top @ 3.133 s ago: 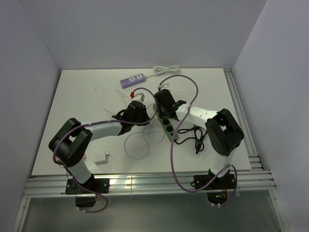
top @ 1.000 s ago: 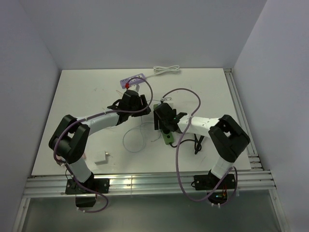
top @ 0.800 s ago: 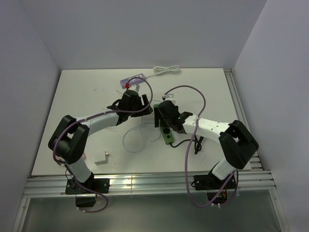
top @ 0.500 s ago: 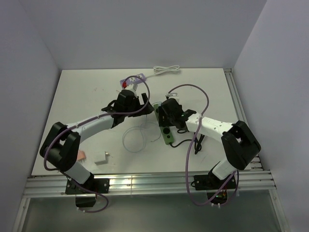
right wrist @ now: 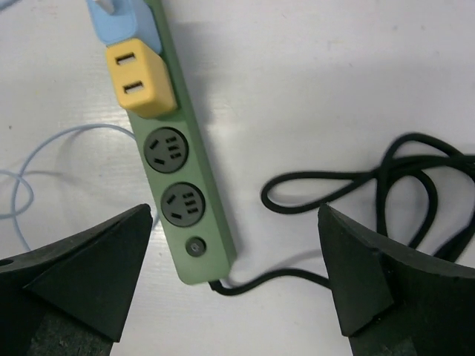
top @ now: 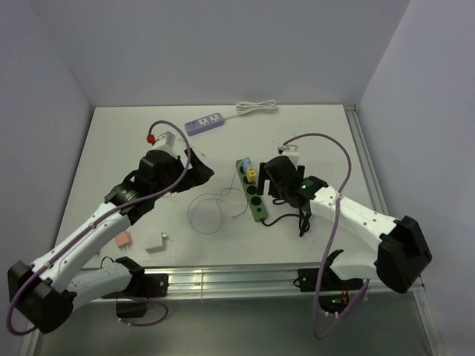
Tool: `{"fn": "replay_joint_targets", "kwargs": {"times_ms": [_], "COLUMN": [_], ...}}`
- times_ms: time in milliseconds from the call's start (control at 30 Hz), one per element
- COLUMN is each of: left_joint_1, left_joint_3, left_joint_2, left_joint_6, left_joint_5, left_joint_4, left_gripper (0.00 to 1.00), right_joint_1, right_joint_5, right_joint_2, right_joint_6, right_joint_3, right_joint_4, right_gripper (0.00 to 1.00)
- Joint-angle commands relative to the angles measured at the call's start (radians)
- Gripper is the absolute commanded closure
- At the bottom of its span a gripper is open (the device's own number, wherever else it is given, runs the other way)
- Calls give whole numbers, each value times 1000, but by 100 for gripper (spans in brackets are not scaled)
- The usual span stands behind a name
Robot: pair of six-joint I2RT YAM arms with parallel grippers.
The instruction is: Insert the plug
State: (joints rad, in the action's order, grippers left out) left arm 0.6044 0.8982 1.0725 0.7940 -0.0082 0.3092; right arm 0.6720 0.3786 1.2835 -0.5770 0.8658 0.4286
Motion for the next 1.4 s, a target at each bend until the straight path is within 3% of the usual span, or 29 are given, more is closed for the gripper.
{"fn": "replay_joint_targets", "kwargs": {"times_ms": [0, 33, 133, 267, 400, 600, 767, 1000, 1233, 1333, 1367], "left_joint_1": [-5, -6, -17, -54, -81, -86, -98, -193, -252, -265, -267], "left_joint_3": [31, 41, 30, -30, -62, -149, -202, -194, -226, -257, -274], "left_joint_2": [-104, -114, -125, -76, -22, -130, -166, 47, 130, 141, 141], "left_joint_6": [184, 309, 541, 683, 847, 1187, 1237, 1099, 1053, 1041, 1035], "left_joint_5": [-205, -272, -293, -199, -243, -280, -299, -263, -234, -217, -213], "left_joint_4": [295, 414, 536, 629, 780, 933, 881, 803, 731, 694, 682], "left_gripper": [1, 1, 1, 1, 1, 1, 0, 0, 0, 6, 15], "right_joint_1": [-15, -17, -22, -22, -22, -22, -22, -22, -22, -22, -22], "right_joint_5": [34, 26, 3, -66, -116, -162, -185, -172, -176, -175, -175], "right_joint_2": [-107, -134, -159, -190, -233, -253, -305, -335, -337, -331, -326], "right_joint_6": [-35, -31, -14, 20, 37, 45, 48, 63, 54, 52, 54], "right_joint_3": [-43, -53, -47, -48, -82, -116, -151, -177, -183, -177, -174], "right_joint_4": [18, 12, 25, 13, -31, -45, -51, -37, -31, -28, -27], "right_gripper": [0, 0, 0, 0, 0, 2, 2, 2, 3, 3, 3]}}
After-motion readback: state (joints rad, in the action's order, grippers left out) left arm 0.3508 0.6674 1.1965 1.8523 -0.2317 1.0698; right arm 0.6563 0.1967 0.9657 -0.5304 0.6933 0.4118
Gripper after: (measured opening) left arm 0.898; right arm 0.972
